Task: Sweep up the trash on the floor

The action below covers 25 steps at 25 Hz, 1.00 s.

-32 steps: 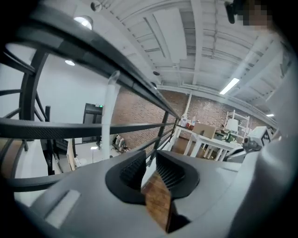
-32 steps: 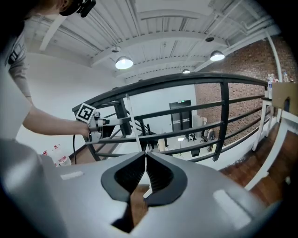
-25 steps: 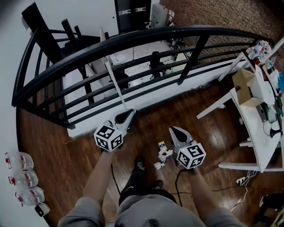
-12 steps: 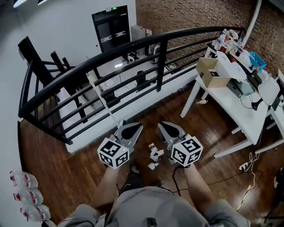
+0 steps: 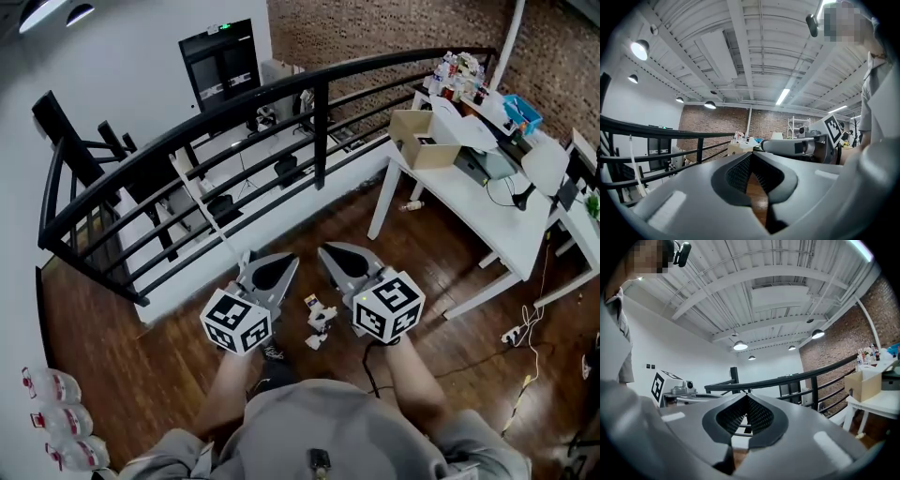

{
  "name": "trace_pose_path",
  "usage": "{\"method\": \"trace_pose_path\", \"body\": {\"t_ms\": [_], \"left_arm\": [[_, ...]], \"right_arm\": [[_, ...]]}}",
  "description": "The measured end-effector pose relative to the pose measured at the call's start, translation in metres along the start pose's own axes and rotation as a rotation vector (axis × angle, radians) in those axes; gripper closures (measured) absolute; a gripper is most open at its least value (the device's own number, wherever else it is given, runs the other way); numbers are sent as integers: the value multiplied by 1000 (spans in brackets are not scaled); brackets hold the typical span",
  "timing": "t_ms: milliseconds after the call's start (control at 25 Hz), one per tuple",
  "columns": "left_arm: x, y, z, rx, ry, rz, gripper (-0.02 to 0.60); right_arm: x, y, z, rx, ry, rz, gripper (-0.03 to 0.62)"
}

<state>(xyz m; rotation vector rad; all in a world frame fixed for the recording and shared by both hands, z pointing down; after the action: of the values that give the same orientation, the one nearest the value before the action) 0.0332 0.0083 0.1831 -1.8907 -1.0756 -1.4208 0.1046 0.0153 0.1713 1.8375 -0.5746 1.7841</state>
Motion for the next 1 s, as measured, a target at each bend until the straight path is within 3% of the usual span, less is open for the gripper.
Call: {"method": "trace_pose_path", "body": {"t_ms": [1000], "left_arm": [[0,-4,18,-15,2,36,575]], "right_arm": [[-7,-16,-1,-3,15,23,594]]}}
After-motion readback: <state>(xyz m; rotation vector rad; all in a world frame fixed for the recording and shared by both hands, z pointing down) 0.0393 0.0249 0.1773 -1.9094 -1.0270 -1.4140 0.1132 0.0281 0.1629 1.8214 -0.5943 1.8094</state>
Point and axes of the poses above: the fingertips, and each gripper's own axes: y forward along the fingers, z to its right, x out of its underside, the point moved 2 cm from there along -y, backward along the fingers, and after that the axes turned 9 degrees about -y, right-handed, at the moved point
